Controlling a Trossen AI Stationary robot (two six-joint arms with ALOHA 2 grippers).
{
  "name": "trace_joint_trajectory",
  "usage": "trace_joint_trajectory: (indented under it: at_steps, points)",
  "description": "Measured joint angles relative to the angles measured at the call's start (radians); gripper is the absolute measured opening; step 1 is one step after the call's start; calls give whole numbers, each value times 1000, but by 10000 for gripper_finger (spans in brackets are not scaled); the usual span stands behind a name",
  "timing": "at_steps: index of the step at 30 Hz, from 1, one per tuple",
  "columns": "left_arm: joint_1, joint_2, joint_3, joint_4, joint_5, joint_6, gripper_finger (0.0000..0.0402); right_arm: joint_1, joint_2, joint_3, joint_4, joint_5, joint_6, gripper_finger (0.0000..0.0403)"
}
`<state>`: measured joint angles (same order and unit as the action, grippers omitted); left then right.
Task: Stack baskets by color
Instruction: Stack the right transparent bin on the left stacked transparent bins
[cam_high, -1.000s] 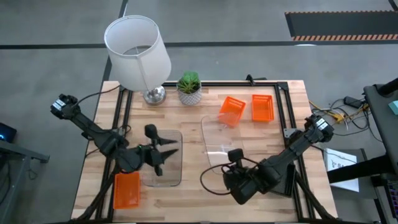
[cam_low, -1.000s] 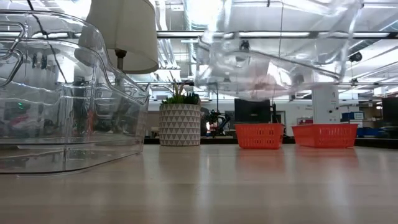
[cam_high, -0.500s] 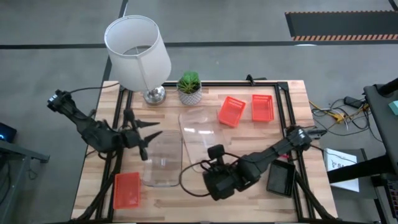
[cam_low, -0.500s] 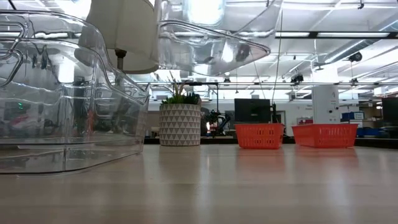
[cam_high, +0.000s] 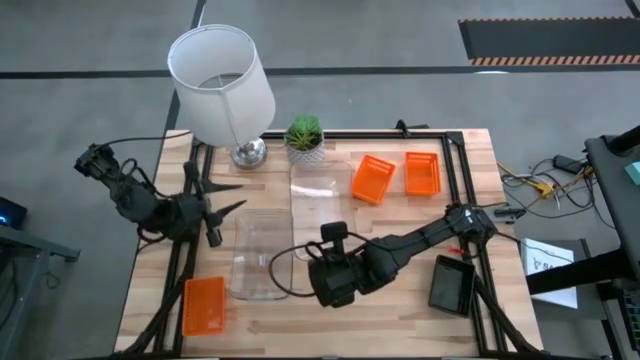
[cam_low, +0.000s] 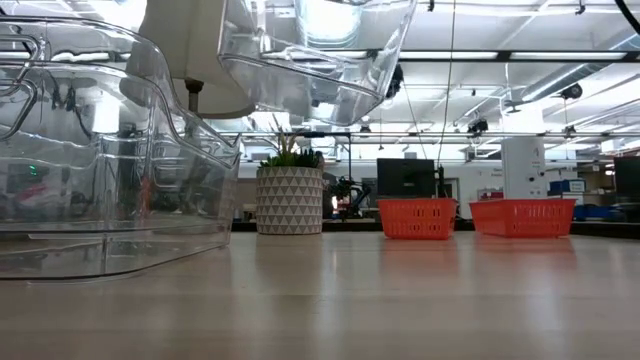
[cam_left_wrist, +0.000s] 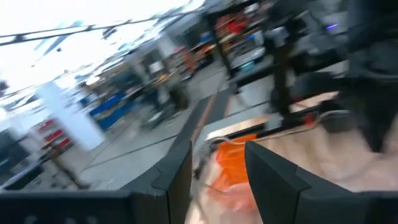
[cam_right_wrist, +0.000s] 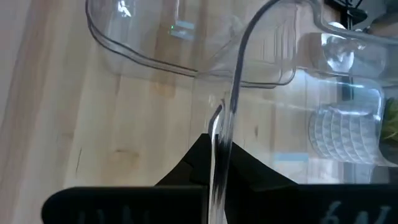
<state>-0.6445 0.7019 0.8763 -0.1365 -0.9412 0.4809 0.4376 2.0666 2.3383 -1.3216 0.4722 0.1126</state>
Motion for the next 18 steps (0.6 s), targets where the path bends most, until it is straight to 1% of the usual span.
trace_joint_trajectory:
  at_steps: [2, 5, 7, 10, 12, 18]
  points:
    - [0, -2, -12, -2, 95, -3, 132, -5, -1, 0, -11, -3, 6, 8]
    - [0, 25, -23, 0, 267, -34, 132, -12, -1, 0, -13, -47, 18, 8]
    - [1, 67, -23, 29, 332, -62, 132, -18, -1, -1, -24, -80, 41, 8]
    - [2, 156, -23, 79, 338, -72, 132, -25, -2, -3, -87, -137, 82, 8]
    - [4, 225, -24, 98, 343, -72, 132, -25, -2, -22, -97, -166, 102, 8]
    - [23, 407, -15, 171, 356, -82, 132, -24, -2, -137, -92, -291, 146, 8]
